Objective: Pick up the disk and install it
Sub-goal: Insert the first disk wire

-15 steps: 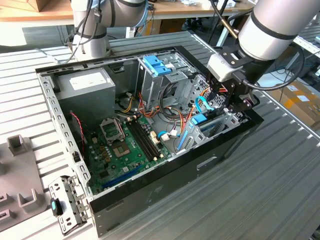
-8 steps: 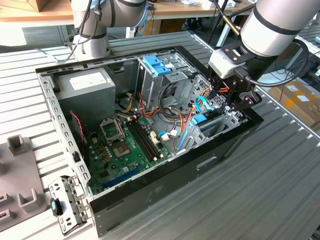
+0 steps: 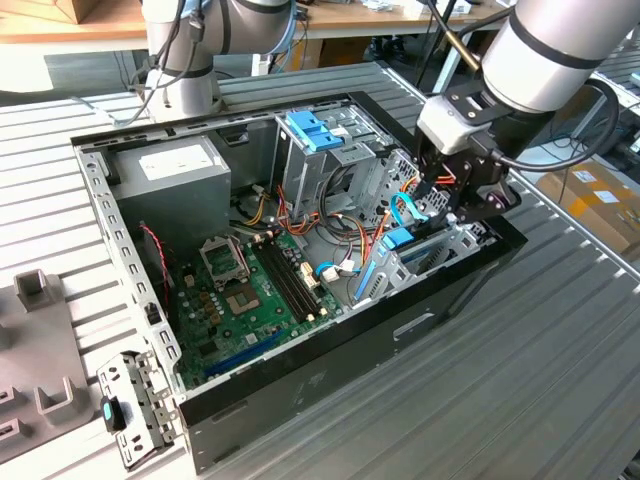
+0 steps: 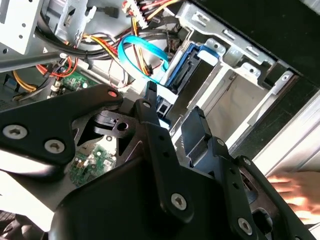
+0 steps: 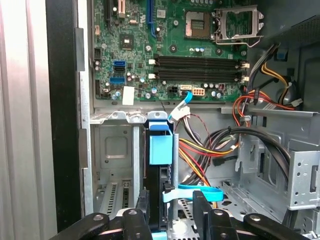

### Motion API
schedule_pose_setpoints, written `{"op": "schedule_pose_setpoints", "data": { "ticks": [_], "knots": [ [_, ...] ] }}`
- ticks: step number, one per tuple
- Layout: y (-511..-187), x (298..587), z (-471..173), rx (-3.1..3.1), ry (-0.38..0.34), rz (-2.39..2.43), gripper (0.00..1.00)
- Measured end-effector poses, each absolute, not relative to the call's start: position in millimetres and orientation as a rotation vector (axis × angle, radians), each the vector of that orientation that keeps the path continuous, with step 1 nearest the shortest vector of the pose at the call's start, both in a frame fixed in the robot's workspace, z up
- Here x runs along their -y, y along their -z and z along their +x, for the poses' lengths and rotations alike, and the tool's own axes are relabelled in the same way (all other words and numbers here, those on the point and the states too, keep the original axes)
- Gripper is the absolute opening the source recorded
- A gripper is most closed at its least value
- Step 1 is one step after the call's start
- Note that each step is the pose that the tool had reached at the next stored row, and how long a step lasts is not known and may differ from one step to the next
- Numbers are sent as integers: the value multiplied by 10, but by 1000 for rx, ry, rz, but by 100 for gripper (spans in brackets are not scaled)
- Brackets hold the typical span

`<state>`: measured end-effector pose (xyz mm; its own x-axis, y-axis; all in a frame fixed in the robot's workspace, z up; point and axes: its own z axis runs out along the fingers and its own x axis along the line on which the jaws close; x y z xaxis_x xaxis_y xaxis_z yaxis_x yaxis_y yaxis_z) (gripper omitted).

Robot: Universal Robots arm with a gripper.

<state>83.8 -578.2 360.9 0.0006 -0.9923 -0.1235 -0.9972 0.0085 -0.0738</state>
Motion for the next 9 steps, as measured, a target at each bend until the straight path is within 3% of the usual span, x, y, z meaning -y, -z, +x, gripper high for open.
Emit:
{"op": "schedule_pose_setpoints", "data": {
  "ticks": [9],
  "knots": [
    [-3606,5782,839,-2157,-113,-2141,47]
  ]
}}
